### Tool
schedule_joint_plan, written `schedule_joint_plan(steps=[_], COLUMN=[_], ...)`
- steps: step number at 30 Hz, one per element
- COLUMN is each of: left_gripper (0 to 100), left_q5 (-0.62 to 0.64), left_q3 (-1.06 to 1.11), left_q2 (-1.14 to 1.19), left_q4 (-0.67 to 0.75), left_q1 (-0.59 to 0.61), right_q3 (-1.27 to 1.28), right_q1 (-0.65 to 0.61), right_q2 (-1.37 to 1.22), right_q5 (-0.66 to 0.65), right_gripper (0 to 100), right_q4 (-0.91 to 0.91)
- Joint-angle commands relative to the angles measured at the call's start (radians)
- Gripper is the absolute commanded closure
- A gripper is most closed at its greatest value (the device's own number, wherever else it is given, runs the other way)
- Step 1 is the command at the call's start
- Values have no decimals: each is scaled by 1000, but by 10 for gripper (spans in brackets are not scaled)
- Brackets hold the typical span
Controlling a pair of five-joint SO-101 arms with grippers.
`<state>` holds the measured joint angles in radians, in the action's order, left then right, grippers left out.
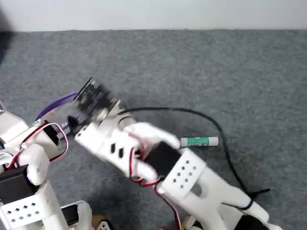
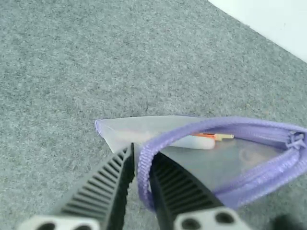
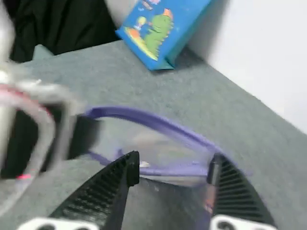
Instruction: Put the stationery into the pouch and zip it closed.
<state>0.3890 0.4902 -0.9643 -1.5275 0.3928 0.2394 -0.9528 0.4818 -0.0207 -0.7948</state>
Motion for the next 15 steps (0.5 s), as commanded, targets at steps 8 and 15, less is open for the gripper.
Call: schedule_joint_plan(steps=[8,15], left_gripper=[987,987], left_q5=[-20,-20], left_q3=[24,24], left_q2=[21,21], left_q4=[2,2], left_q1=[-2,-2], right_q3=[-169,-64], right_q1=[460,590], right_q2=[39,39], right_q5=[186,305], right_gripper=[898,897], right_q4=[-641,-835])
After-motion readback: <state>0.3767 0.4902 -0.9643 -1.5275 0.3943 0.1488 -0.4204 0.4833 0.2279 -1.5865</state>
